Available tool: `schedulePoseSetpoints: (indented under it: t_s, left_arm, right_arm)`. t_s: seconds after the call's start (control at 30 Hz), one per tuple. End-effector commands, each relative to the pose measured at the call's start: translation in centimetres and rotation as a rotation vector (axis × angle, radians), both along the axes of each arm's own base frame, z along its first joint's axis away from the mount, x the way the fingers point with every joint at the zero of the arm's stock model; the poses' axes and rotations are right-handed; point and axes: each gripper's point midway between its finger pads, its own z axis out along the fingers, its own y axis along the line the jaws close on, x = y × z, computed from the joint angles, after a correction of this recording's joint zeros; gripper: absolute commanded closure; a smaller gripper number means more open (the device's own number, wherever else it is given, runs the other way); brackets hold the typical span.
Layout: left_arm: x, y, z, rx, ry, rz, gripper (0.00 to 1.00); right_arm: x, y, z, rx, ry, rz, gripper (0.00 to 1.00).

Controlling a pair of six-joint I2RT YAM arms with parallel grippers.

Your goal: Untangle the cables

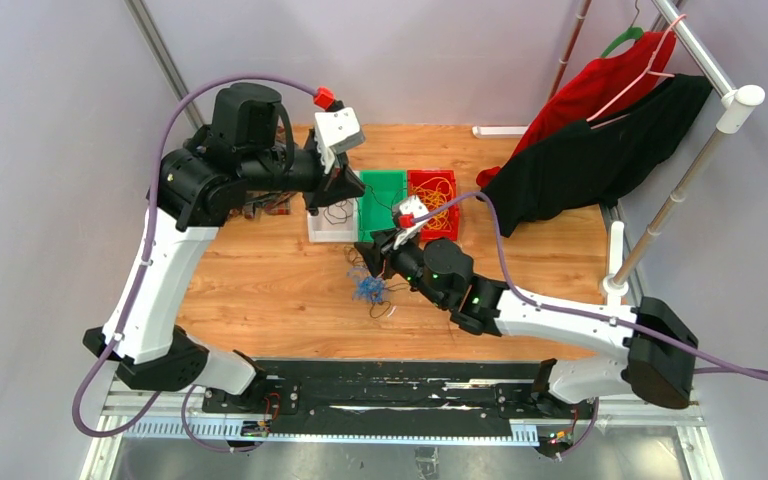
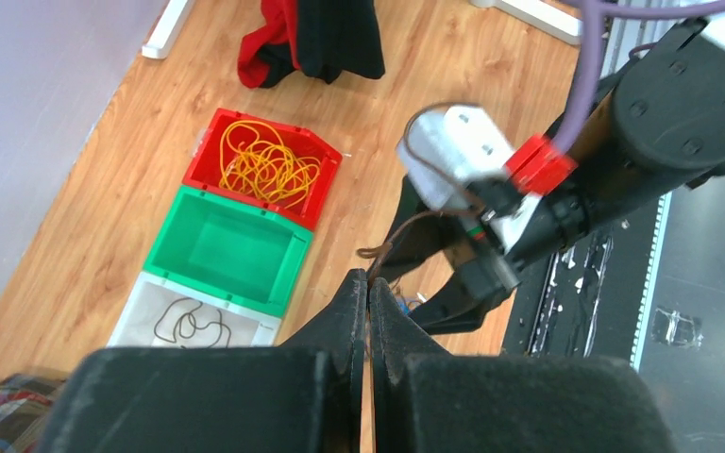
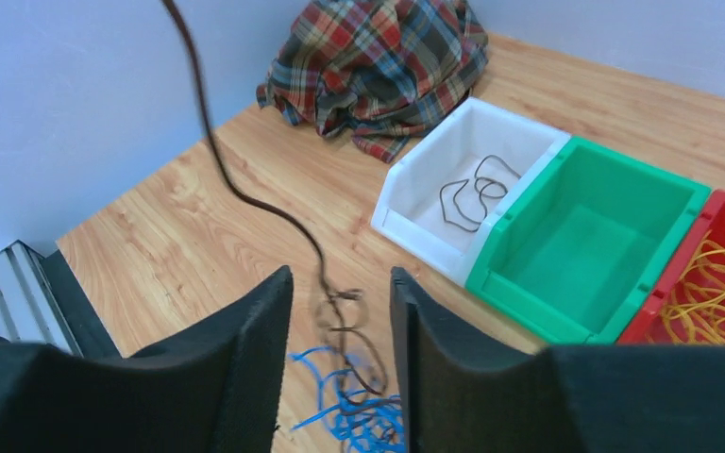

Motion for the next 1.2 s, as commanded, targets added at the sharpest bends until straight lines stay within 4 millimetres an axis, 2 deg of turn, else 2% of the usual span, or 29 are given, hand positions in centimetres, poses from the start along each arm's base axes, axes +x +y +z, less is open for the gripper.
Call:
schedulePoseSetpoints:
  t_s: [0.0,0.17,0.43,0.57,0.8,0.97,1.17]
  left_arm:
    - [-1.1,-0.4,1.9,-0.053,-0.013,-0.035,1.00]
    - [-1.9,-0.6,3.1,-0.090,-0.013,-0.054,1.00]
    - [-2.8,-0.6,4.9,-0.134,-0.035,-0.081,1.00]
    - [-2.4,-0.1,7.6,-0.168,-0.120,-0.053,0.99]
    - [-1.0,1.0,13.3,-0.236,-0.325,0.036,1.00]
    - [0.5,3.4,17.5,-0.288,-0.531,0.185,1.00]
    - [2.9,7.7,23.3,-0.352,-0.822,0.451,1.00]
  right_arm:
    - [1.0,1.3,0.7,0.014,-0.020,0.002,0.62]
    - [1.1,2.3,-2.3,-0.017,0.034,0.019,0.76]
    - [1.1,2.4,-5.5,-0.035,0.092,0.013,0.78]
    - [1.0,1.4,-8.7,-0.071,0.140,-0.019,0.79]
    - [0.3,-1.4,-16.3,-0.169,0.226,-0.066,0.73]
    - [-0.5,-3.6,-20.0,-0.219,0.280,-0.103,0.67]
    - [-1.6,-6.2,-23.1,-0.256,0.336,-0.144,0.61]
